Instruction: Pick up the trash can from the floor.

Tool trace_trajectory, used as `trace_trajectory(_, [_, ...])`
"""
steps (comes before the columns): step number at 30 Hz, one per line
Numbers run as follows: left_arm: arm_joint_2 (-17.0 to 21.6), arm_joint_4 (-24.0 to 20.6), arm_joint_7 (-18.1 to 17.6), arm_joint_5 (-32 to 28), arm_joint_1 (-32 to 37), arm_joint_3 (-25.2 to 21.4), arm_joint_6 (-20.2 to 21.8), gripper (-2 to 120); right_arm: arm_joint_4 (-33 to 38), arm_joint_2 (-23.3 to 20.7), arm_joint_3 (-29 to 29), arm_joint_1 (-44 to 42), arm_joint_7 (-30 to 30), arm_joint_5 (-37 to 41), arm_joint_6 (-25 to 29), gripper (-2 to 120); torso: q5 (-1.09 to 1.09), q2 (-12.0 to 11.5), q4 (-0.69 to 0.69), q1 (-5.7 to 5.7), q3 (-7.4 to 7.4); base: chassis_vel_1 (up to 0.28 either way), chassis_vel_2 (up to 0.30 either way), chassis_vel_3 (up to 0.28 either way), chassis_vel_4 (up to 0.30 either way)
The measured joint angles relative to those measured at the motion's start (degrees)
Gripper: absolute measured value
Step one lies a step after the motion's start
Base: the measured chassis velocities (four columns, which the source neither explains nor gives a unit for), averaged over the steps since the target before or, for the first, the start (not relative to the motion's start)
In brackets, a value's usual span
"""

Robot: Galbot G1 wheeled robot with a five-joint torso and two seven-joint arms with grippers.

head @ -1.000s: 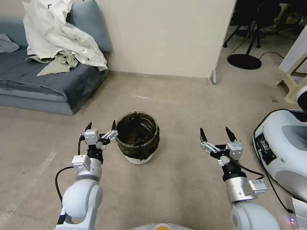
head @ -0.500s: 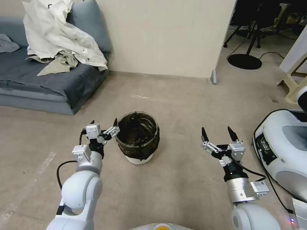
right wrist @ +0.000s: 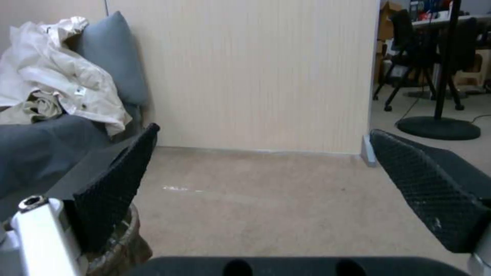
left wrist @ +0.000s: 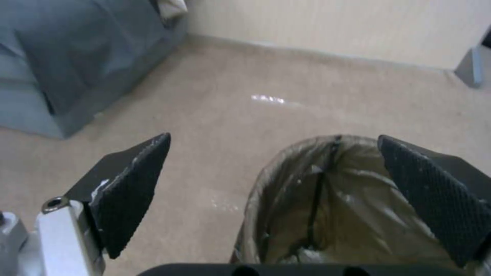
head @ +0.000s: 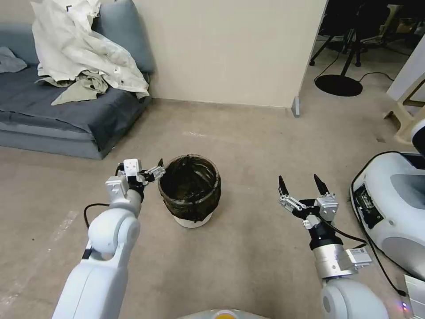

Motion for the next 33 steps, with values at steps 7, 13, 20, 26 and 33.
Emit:
trace_trajectory(7, [0.79, 4.96, -0.04, -1.65, -3.2, 2.8, 2.1, 100, -0.83, 0.32, -0.05, 0.58, 0.02, -0.03, -0.2, 100, 0.0, 0.0, 0.01, 0.0, 0.0, 0.0, 0.0, 0.0, 0.0])
trace_trajectory(13, [0.39, 9.85, -0.28, -1.28, -5.3, 4.76, 2.69, 100, -1.32, 0.54, -0.1, 0.65, 0.06, -0.13, -0.16, 100, 0.0, 0.0, 0.0, 0.0, 0.0, 0.0, 0.0, 0.0, 0.0])
trace_trajectory(20, [-0.1, 14.83, -0.83, -0.39, -7.57, 5.91, 3.33, 99, -1.49, 0.52, 0.03, 0.75, 0.1, -0.09, -0.07, 100, 0.0, 0.0, 0.0, 0.0, -0.01, 0.0, 0.0, 0.0, 0.0])
trace_trajectory(26, [-0.45, 17.04, -1.03, 0.17, -8.63, 6.5, 3.53, 99, -1.61, 0.48, 0.09, 0.8, 0.13, -0.04, 0.0, 100, 0.0, 0.0, 0.0, 0.0, 0.0, 0.0, 0.0, 0.0, 0.0])
trace_trajectory(33, [-0.78, 20.04, -1.56, 1.0, -10.04, 7.4, 3.61, 99, -1.75, 0.38, 0.21, 0.81, 0.16, 0.12, 0.15, 100, 0.0, 0.0, 0.0, 0.0, -0.01, 0.0, 0.0, 0.0, 0.0])
